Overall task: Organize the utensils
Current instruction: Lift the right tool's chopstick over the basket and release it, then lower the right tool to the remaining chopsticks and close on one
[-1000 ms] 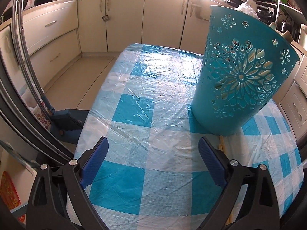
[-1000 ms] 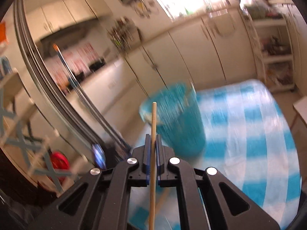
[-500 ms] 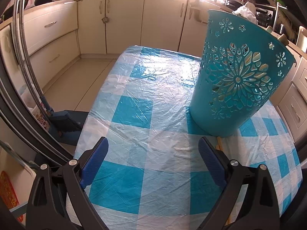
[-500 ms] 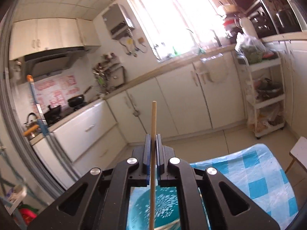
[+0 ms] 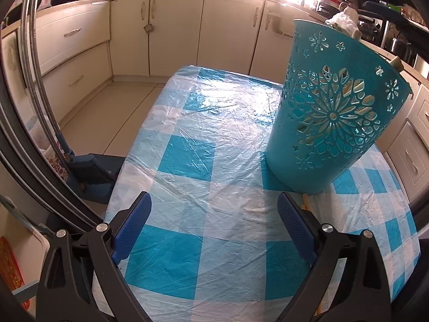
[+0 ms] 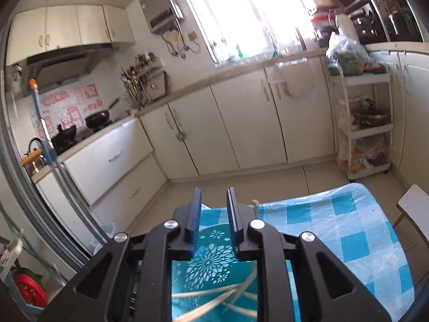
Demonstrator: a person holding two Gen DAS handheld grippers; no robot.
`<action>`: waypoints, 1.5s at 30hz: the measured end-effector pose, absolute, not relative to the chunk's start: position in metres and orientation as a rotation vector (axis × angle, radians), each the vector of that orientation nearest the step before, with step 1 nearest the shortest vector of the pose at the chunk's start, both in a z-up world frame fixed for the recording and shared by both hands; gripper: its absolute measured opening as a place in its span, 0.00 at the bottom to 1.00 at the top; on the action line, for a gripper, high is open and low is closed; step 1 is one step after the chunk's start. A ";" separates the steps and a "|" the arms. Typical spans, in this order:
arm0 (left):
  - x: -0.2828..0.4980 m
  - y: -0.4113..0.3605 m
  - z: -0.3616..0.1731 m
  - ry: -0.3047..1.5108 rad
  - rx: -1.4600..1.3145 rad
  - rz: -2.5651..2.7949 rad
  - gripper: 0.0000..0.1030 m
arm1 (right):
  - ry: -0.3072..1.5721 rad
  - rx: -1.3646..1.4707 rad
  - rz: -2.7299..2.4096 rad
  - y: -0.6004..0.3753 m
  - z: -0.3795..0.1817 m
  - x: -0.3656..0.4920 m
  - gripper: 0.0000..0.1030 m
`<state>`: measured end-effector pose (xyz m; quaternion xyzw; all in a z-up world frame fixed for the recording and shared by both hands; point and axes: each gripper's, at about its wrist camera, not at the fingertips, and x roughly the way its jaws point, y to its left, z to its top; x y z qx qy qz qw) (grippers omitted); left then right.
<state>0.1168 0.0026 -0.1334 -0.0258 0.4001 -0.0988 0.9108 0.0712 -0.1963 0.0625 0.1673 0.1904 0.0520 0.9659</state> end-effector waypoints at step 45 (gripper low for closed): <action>0.118 0.014 -0.135 0.824 -0.121 -0.199 0.89 | 0.957 0.102 0.037 -0.169 -0.110 -0.003 0.06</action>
